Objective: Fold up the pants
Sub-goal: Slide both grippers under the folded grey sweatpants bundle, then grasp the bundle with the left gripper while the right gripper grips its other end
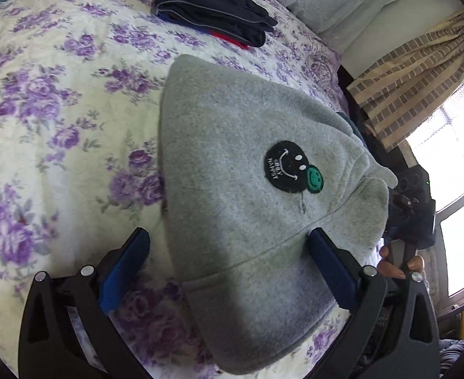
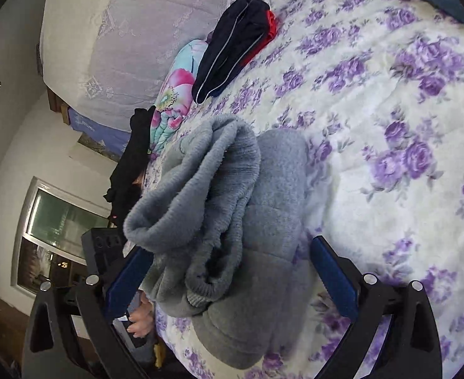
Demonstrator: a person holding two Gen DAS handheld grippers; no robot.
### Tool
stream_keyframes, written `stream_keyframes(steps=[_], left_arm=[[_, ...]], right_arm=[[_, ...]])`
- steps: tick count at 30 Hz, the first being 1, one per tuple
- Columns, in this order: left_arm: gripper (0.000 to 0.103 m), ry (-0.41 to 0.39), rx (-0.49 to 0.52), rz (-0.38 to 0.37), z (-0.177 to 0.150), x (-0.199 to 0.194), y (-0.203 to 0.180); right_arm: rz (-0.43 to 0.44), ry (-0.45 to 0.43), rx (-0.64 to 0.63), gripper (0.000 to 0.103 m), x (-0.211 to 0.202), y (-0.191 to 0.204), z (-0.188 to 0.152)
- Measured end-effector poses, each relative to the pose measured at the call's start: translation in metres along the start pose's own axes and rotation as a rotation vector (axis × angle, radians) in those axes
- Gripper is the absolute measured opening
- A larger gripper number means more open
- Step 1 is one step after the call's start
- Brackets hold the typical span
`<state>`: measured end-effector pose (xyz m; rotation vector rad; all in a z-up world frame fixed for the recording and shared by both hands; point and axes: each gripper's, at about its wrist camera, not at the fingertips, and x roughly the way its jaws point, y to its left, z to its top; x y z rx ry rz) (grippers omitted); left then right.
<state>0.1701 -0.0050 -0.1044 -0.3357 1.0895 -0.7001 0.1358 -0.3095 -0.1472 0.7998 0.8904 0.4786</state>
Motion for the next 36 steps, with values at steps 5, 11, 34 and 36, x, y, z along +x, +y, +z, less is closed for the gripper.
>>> stream_keyframes(steps=[5, 11, 34, 36], left_arm=[[0.098, 0.018, 0.037, -0.049, 0.004, 0.012, -0.007], [0.098, 0.012, 0.038, -0.076, 0.003, 0.012, 0.0], [0.098, -0.02, 0.06, -0.086, -0.009, 0.011, -0.003], [0.096, -0.029, 0.052, -0.088, -0.008, 0.011, -0.003]], right_arm=[[0.075, 0.016, 0.052, 0.1, 0.005, -0.003, 0.007], [0.164, 0.035, 0.145, 0.1, 0.002, -0.011, 0.013], [0.067, 0.022, 0.029, 0.099, 0.018, -0.006, 0.014], [0.062, 0.011, 0.025, 0.098, 0.018, -0.006, 0.013]])
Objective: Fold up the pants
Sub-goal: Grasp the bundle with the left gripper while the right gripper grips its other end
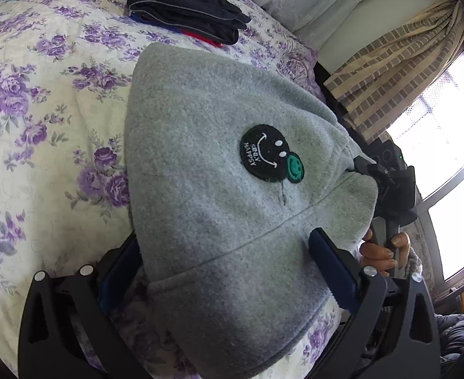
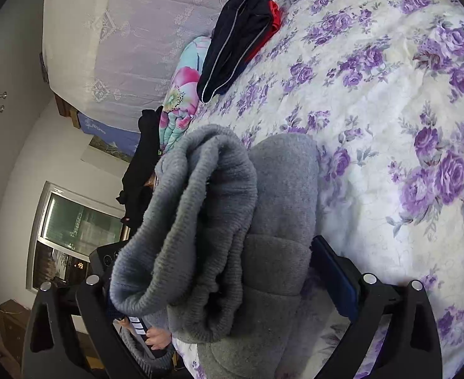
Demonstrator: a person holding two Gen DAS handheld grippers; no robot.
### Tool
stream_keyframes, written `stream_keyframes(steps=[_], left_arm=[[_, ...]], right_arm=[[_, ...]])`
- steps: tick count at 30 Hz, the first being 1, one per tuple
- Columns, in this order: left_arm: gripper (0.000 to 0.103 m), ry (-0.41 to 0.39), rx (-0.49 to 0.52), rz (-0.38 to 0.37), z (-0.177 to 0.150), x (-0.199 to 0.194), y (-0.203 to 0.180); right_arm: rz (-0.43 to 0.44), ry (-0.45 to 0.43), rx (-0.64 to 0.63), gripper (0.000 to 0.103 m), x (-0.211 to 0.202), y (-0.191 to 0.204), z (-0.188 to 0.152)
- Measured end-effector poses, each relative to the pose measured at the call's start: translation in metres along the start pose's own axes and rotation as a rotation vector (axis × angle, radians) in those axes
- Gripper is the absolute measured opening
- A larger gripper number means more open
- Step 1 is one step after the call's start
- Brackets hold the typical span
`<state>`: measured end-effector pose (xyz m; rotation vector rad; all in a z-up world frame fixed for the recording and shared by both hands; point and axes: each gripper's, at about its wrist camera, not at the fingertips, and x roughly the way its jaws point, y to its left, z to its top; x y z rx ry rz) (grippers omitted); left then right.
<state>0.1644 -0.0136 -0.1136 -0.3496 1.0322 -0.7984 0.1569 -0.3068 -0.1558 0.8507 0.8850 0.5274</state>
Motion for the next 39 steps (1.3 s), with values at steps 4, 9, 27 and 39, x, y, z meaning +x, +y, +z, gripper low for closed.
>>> stream_keyframes(steps=[4, 9, 27, 39], left_arm=[[0.062, -0.051, -0.043, -0.022, 0.003, -0.009, 0.001], [0.04, -0.074, -0.041, -0.036, 0.012, -0.024, -0.001], [0.038, -0.202, 0.074, 0.031, 0.298, -0.036, -0.009], [0.039, -0.166, -0.008, 0.038, 0.434, 0.05, 0.079]], right_arm=[[-0.025, -0.042, -0.018, 0.072, -0.003, 0.003, -0.004], [-0.015, -0.071, -0.027, 0.062, -0.01, 0.01, -0.003], [0.001, -0.183, -0.224, 0.061, 0.028, 0.128, 0.259], [-0.051, -0.169, -0.191, 0.061, 0.113, 0.1, 0.404]])
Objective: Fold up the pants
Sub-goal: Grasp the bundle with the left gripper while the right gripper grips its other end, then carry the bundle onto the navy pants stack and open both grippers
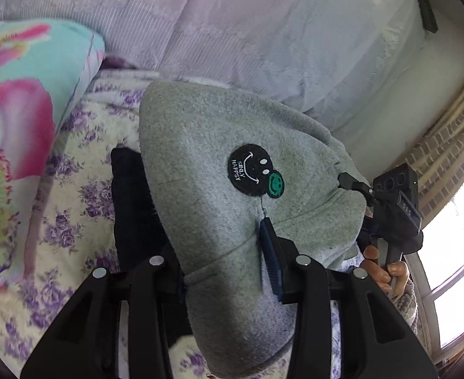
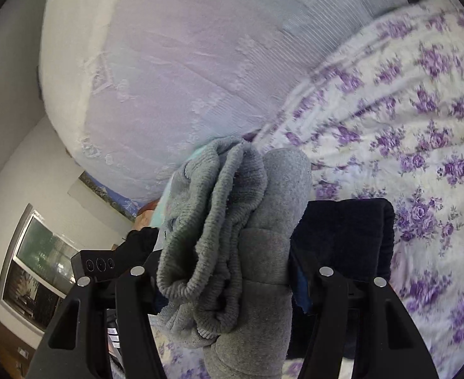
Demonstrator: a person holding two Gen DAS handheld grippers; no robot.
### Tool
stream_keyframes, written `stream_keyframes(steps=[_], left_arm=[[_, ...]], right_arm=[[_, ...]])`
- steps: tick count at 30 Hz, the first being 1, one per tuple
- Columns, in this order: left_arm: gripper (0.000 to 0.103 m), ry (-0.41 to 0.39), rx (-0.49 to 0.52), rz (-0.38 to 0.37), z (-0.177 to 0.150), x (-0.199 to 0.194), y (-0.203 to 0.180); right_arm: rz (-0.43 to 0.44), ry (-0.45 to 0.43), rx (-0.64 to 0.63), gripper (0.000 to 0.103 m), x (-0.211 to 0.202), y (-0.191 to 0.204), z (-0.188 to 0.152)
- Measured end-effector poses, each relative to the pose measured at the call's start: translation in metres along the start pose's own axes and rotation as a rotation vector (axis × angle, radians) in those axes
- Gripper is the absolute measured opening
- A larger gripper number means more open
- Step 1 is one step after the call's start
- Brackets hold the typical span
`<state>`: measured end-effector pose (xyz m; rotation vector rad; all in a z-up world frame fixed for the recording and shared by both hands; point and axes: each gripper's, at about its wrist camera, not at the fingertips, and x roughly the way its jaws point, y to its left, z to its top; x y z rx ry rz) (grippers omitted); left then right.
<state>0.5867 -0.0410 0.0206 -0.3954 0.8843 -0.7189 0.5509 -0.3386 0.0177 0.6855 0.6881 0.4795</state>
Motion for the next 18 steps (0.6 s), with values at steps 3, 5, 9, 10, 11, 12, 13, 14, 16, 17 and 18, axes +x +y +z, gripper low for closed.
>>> stream_keyframes(steps=[3, 5, 9, 10, 11, 12, 13, 14, 16, 17, 18], left_arm=[[0.04, 0.058, -0.044, 0.01, -0.004, 0.038, 0.025], [0.053, 0.063, -0.062, 0.019, -0.014, 0.057, 0.041], [0.066, 0.028, -0.084, 0.011, -0.018, 0.062, 0.05], [0.068, 0.026, -0.094, 0.029, -0.018, 0.061, 0.048], [0.069, 0.025, -0.094, 0.047, -0.017, 0.059, 0.045], [0.072, 0.023, -0.088, 0.062, -0.017, 0.057, 0.042], [0.073, 0.016, -0.074, 0.082, -0.018, 0.053, 0.037], [0.073, 0.003, -0.048, 0.121, -0.017, 0.047, 0.03], [0.078, -0.024, -0.015, 0.184, -0.018, 0.038, 0.023], [0.079, -0.046, 0.0, 0.229, -0.018, 0.032, 0.019], [0.08, -0.065, 0.01, 0.268, -0.02, 0.027, 0.015]], right_arm=[[-0.041, 0.048, 0.063, 0.062, 0.025, -0.036, -0.003], [-0.043, 0.044, 0.076, 0.066, 0.037, -0.057, -0.01], [-0.028, 0.037, 0.073, 0.067, 0.038, -0.063, -0.012], [-0.039, 0.041, 0.068, 0.069, 0.038, -0.06, -0.01], [-0.045, 0.04, 0.064, 0.071, 0.036, -0.056, -0.008], [-0.052, 0.033, 0.063, 0.072, 0.033, -0.053, -0.005], [-0.054, 0.025, 0.066, 0.072, 0.028, -0.049, -0.002], [-0.048, 0.012, 0.074, 0.073, 0.024, -0.047, 0.0], [-0.041, -0.047, 0.088, 0.074, 0.007, -0.047, 0.007], [-0.053, -0.066, 0.083, 0.074, 0.0, -0.046, 0.009], [-0.071, -0.076, 0.075, 0.074, -0.006, -0.044, 0.01]])
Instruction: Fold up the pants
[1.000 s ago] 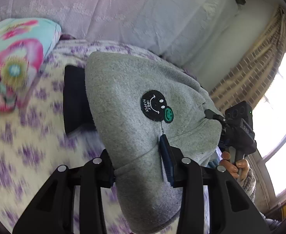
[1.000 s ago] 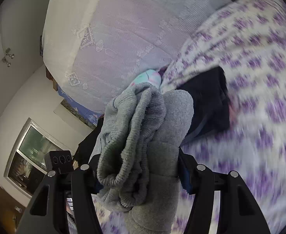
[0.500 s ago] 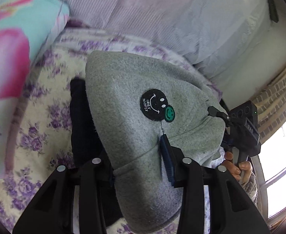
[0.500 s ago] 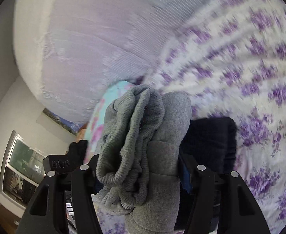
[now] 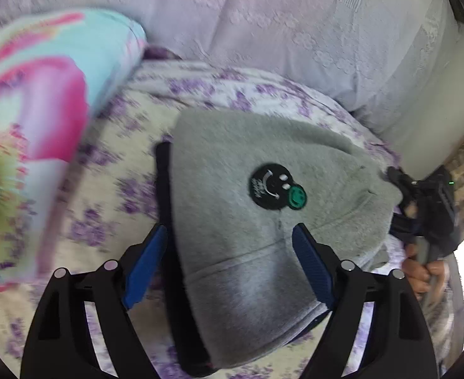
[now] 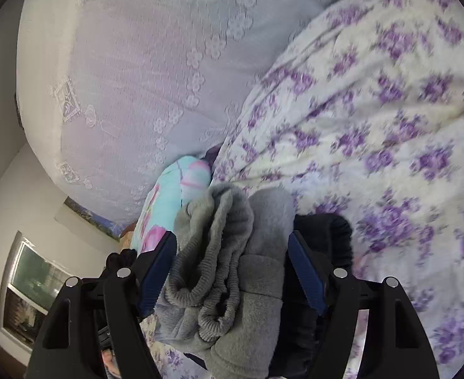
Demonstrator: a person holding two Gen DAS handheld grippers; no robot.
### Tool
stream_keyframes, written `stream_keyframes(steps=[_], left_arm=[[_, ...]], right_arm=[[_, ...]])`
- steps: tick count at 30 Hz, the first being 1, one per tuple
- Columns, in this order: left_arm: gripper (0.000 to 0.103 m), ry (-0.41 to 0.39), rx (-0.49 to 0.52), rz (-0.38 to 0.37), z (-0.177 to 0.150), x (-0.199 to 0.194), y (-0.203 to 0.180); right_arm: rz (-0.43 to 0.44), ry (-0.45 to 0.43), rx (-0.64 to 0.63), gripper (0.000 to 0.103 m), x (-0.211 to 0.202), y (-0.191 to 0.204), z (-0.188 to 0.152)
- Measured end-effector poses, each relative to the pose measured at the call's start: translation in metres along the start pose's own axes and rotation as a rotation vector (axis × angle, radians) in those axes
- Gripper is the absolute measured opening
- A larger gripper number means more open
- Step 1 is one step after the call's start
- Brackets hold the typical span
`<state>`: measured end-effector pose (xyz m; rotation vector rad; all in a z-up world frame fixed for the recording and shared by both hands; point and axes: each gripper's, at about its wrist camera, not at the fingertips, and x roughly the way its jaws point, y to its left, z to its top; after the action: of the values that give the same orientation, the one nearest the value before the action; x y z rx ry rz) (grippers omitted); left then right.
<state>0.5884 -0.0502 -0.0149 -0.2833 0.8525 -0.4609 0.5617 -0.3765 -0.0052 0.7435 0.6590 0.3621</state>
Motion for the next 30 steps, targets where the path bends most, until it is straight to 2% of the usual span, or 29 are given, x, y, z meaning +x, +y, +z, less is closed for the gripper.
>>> stream_keyframes(steps=[3, 5, 9, 11, 13, 15, 17, 19, 22, 25, 27, 30], left_arm=[[0.08, -0.066, 0.017, 0.154, -0.005, -0.02, -0.009], [0.082, -0.109, 0.065, 0.252, -0.018, -0.037, -0.022], [0.09, -0.205, 0.195, 0.418, -0.056, -0.069, -0.056], [0.092, -0.233, 0.239, 0.456, -0.084, -0.089, -0.073], [0.093, -0.246, 0.241, 0.467, -0.109, -0.103, -0.083], [0.096, -0.258, 0.224, 0.443, -0.137, -0.12, -0.09], [0.098, -0.276, 0.218, 0.442, -0.159, -0.13, -0.095], [0.098, -0.305, 0.218, 0.476, -0.183, -0.14, -0.099], [0.098, -0.314, 0.226, 0.462, -0.205, -0.147, -0.103], [0.098, -0.345, 0.235, 0.453, -0.223, -0.149, -0.103], [0.098, -0.365, 0.248, 0.457, -0.23, -0.146, -0.104], [0.098, -0.332, 0.279, 0.434, -0.23, -0.14, -0.106]], right_arm=[[-0.111, -0.033, -0.068, 0.074, -0.02, 0.012, -0.007], [-0.186, -0.071, -0.122, 0.076, -0.038, 0.022, -0.021], [-0.28, -0.171, -0.227, 0.08, -0.076, 0.045, -0.066], [-0.319, -0.229, -0.286, 0.086, -0.094, 0.059, -0.097], [-0.343, -0.276, -0.333, 0.089, -0.113, 0.073, -0.132], [-0.358, -0.326, -0.377, 0.093, -0.13, 0.088, -0.166], [-0.381, -0.381, -0.405, 0.099, -0.144, 0.1, -0.194], [-0.404, -0.436, -0.43, 0.099, -0.154, 0.109, -0.224], [-0.437, -0.476, -0.445, 0.099, -0.159, 0.109, -0.259], [-0.453, -0.506, -0.463, 0.099, -0.157, 0.103, -0.283], [-0.463, -0.497, -0.489, 0.099, -0.153, 0.098, -0.291], [-0.493, -0.472, -0.527, 0.099, -0.144, 0.093, -0.293]])
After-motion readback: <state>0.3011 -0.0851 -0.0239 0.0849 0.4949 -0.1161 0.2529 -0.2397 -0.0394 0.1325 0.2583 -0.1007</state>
